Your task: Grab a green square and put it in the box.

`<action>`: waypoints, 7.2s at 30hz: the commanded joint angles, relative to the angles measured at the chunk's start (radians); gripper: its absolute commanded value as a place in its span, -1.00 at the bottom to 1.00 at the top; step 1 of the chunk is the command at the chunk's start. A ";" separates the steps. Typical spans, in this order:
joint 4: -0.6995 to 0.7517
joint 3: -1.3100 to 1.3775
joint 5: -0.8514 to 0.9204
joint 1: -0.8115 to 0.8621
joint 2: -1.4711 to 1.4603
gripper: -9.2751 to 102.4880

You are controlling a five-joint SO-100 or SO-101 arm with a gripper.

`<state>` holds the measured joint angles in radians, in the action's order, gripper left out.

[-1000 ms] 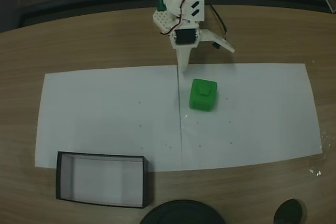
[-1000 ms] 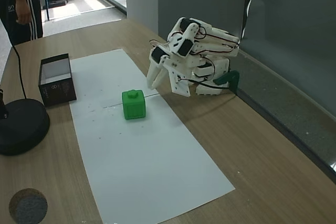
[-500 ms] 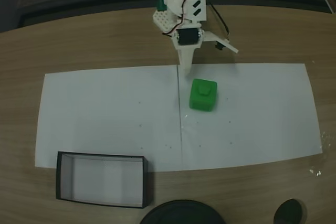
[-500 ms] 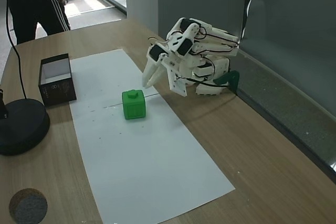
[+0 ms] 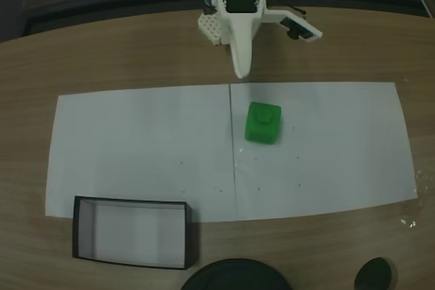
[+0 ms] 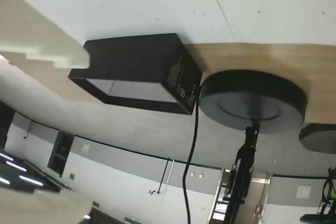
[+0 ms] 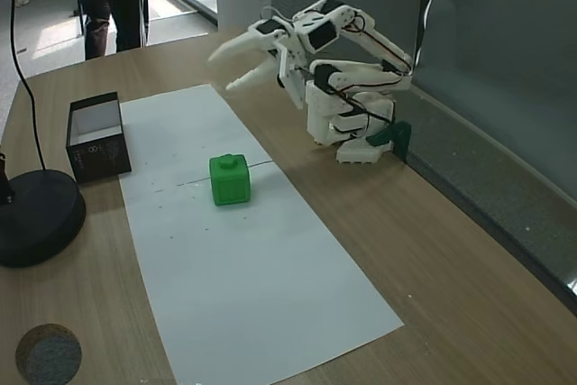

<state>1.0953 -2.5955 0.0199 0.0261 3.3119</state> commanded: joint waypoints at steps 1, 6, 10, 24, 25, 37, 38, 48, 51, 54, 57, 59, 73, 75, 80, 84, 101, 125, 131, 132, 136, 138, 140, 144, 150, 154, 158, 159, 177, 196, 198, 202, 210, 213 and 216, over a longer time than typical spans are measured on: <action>0.098 0.347 -0.021 -0.048 -0.253 -0.26; 0.324 0.644 -0.058 -0.268 -0.756 -0.25; 0.397 0.785 -0.060 -0.330 -1.094 -0.24; 0.390 0.815 -0.021 -0.264 -1.588 -0.09; 0.390 0.815 -0.021 -0.250 -1.592 -0.09; 0.391 0.747 -0.031 -0.167 -1.597 -0.09; 0.391 0.738 -0.031 -0.169 -1.595 -0.09; 0.348 0.727 -0.058 -0.167 -1.598 -0.09; 0.339 0.727 -0.072 -0.172 -1.598 -0.09; 0.302 0.701 -0.072 -0.164 -1.600 -0.09; 0.272 0.661 -0.071 -0.169 -1.600 -0.09; 0.264 0.652 -0.072 -0.167 -1.600 -0.09; 0.261 0.652 -0.072 -0.170 -1.609 -0.09; 0.249 0.652 -0.074 -0.170 -1.635 -0.09; 0.227 0.664 -0.078 -0.172 -1.706 -0.09; 0.204 0.673 -0.092 -0.170 -1.735 -0.12; 0.342 0.994 -0.095 -0.120 -1.720 -0.62; 0.135 1.858 -0.158 0.485 -2.091 -0.62; 0.069 1.858 -0.190 0.443 -2.157 -0.62; 0.061 1.858 -0.190 0.436 -2.168 -0.62; 0.048 1.858 -0.190 0.410 -2.212 -0.61; 0.048 1.858 -0.190 0.407 -2.227 -0.61; 0.048 1.858 -0.189 0.407 -2.240 -0.58; 0.066 1.853 -0.123 0.400 -2.249 -0.31; 0.115 1.858 -0.115 0.391 -2.232 -0.26; 0.127 1.853 -0.121 0.397 -2.203 -0.40; 0.213 1.856 -0.204 0.402 -2.118 -0.69; 0.235 1.853 -0.210 0.396 -2.091 -0.73; 0.612 1.568 -0.212 -0.037 -1.058 -0.73; 0.150 0.261 -0.025 -0.035 0.092 -0.84; 0.107 0.186 -0.003 -0.035 0.130 -0.83; 0.032 0.051 0.009 -0.035 0.161 -0.84; -0.143 -0.311 -0.002 -0.020 0.164 -0.84; -0.187 -0.385 -0.003 -0.012 0.164 -0.84; -0.189 -0.446 -0.003 -0.018 0.164 -0.84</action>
<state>0.9296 -3.0311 0.0245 0.0031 3.4515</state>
